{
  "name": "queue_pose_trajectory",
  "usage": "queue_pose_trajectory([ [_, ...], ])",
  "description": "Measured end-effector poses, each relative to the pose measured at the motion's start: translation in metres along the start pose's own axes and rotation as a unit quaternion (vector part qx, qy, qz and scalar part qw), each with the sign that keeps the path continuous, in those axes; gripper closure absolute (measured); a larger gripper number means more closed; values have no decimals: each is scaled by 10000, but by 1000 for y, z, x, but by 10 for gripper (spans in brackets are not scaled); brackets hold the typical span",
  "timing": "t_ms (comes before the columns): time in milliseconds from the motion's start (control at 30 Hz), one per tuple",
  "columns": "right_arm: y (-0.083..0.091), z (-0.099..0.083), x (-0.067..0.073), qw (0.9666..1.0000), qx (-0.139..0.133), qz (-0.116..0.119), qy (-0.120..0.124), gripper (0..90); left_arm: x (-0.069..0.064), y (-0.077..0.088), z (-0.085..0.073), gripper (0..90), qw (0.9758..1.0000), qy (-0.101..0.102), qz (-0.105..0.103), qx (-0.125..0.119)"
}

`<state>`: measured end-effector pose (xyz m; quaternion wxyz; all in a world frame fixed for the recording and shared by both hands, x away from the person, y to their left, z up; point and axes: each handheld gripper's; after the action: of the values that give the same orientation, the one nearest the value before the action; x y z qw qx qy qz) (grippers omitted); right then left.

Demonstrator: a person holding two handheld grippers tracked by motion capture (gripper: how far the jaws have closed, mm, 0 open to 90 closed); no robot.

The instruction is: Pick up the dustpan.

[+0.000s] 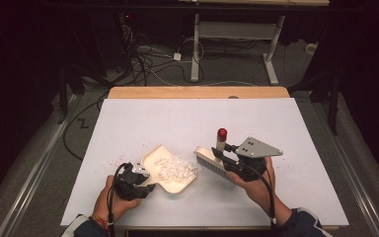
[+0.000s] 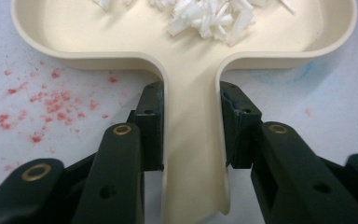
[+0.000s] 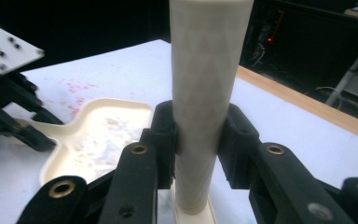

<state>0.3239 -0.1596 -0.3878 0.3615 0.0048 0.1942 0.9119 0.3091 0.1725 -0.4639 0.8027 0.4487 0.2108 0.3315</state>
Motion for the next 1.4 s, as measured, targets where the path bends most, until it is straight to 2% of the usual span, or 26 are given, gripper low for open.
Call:
queue_pose_trajectory([
  [67,-10,4,15,9999,-8,83,59,706,-2,1,1,631,10000,-11,-5,-9],
  [167,-15,7,21,9998,-55,156,74,706,-3,0,1,630,10000,-28,-22,12],
  [200,-22,12,27,9994,-116,329,-63,707,-3,0,2,630,10000,-8,-32,11],
  [233,-24,13,29,9991,-137,382,-81,707,-4,0,2,631,10000,13,-25,-16],
  [333,-28,17,35,9986,-193,485,-47,706,-5,1,2,630,10000,25,-25,-28],
  [367,-30,20,41,9979,-210,607,10,707,-5,1,2,630,10000,26,-21,-34],
  [433,-30,21,43,9980,-211,596,66,706,-5,1,1,630,10000,17,-24,-43],
  [467,-27,22,44,9981,-223,542,184,707,-4,1,1,630,10000,20,-26,-48],
  [533,-26,22,43,9981,-241,541,182,706,-4,2,0,630,10000,22,-32,-45],
  [667,-13,28,30,9973,-442,572,95,706,-4,2,0,630,10000,45,-41,-57],
  [833,-4,35,22,9966,-660,460,156,706,-4,1,0,630,10000,24,-32,-28],
  [867,-3,36,17,9965,-726,397,98,706,-4,1,0,630,10000,26,-26,-31],
  [933,-3,36,15,9966,-731,366,96,706,-4,1,0,630,10000,21,-24,-29],
  [1067,-16,33,7,9975,-678,197,85,706,-4,0,0,630,10000,30,-43,-14],
  [1233,-45,27,3,9980,-542,-105,302,706,-4,0,0,631,10000,35,-54,-1],
  [1300,-64,21,4,9985,-372,-79,388,706,-4,1,0,631,10000,55,-49,3],
  [1400,-71,18,6,9987,-310,-51,413,706,-3,4,-2,631,10000,68,-39,-25],
])
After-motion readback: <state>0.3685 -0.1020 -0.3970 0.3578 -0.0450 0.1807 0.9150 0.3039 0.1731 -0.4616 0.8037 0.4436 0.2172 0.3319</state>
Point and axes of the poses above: each handheld gripper's, and its own axes: y roughly backward along the jaws, z roughly out of its top, x roughly to its left, and after that the axes turned 1 degree about y, right-handed
